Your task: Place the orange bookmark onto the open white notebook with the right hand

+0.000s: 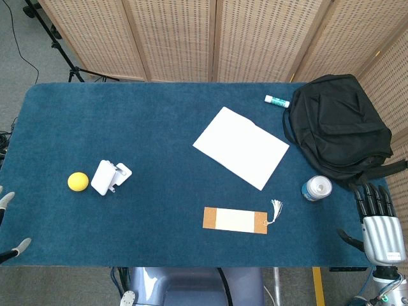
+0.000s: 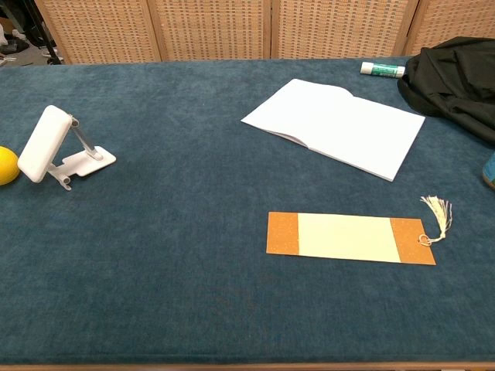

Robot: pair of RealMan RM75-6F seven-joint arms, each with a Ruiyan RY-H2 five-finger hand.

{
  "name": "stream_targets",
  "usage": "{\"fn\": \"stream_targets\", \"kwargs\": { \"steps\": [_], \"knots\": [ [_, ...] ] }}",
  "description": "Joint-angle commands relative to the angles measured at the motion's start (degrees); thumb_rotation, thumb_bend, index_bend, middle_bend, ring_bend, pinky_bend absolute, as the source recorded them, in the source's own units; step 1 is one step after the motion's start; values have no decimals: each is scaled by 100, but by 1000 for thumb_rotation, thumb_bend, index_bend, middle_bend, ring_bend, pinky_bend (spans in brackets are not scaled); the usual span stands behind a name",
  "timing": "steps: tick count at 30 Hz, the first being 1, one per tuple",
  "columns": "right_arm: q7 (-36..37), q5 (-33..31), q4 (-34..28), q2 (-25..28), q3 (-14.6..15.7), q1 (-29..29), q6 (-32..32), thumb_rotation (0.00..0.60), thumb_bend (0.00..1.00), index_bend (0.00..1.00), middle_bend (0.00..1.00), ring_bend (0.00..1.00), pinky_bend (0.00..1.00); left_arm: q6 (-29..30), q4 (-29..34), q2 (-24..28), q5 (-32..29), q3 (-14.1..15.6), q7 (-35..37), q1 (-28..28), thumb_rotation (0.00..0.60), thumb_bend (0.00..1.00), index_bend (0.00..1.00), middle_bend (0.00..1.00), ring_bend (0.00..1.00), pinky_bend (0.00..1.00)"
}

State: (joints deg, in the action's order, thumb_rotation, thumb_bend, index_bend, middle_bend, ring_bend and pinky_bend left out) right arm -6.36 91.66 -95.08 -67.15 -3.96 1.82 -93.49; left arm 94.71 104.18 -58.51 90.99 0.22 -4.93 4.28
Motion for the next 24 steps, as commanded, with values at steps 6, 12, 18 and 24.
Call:
{"fn": "stream_targets", "kwargs": {
  "steps": [6, 12, 18, 24],
  "knots": [
    [183, 90, -36, 22, 120, 27, 185, 600, 0, 3, 0, 0, 0, 23, -14, 60, 84, 34, 121, 8, 600, 0, 0, 0, 0, 0],
    [386, 256, -327, -220, 255, 379, 842, 600, 130, 74, 0, 0, 0, -130, -1, 61, -64, 17, 102, -39, 600, 0, 0, 0, 0, 0],
    [-373, -41, -535, -826, 106, 1082, 2071, 600, 260, 170, 0, 0, 0, -346, 81, 88, -262, -28, 35, -129, 600, 0, 0, 0, 0, 0],
    [-1206, -964, -317, -1660, -204, 1598, 2955, 600, 260, 200, 0, 0, 0, -352, 76, 144, -346, -56, 164, -127, 600, 0, 0, 0, 0, 0]
  ]
}}
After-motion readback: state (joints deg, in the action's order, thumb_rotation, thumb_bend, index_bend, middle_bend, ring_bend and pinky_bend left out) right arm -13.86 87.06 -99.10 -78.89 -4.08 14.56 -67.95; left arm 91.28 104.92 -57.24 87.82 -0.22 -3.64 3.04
